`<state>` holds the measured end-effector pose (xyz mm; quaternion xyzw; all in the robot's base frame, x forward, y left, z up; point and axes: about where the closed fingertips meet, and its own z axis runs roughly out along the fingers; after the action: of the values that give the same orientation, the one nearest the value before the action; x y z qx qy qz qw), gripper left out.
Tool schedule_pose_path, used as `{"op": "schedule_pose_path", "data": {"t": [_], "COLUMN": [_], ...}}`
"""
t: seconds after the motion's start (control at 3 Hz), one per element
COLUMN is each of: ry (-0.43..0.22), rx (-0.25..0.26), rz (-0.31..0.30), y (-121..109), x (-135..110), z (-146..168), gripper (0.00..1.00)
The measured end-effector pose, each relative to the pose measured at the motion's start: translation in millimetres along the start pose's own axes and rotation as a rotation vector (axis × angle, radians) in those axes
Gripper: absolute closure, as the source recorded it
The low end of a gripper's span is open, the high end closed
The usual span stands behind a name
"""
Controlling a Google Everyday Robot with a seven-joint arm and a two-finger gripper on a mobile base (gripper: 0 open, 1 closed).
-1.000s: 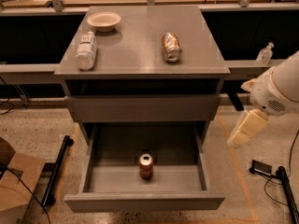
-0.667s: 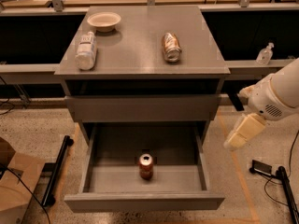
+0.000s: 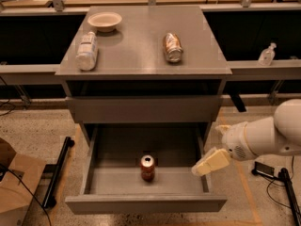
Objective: Pick coke can from middle drawer and place on counter
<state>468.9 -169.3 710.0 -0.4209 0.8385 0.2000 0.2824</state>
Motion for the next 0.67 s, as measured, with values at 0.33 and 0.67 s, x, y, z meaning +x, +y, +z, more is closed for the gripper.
{"op": "schedule_pose_path", "data": {"t": [0.33, 0.67], "ry": [-0.052, -0.083], "rx": [-0.034, 0.014], "rz": [0.057, 0.074], "y": [5, -12], "x": [8, 6], "z": [76, 89], "gripper": [0.00, 0.00]}}
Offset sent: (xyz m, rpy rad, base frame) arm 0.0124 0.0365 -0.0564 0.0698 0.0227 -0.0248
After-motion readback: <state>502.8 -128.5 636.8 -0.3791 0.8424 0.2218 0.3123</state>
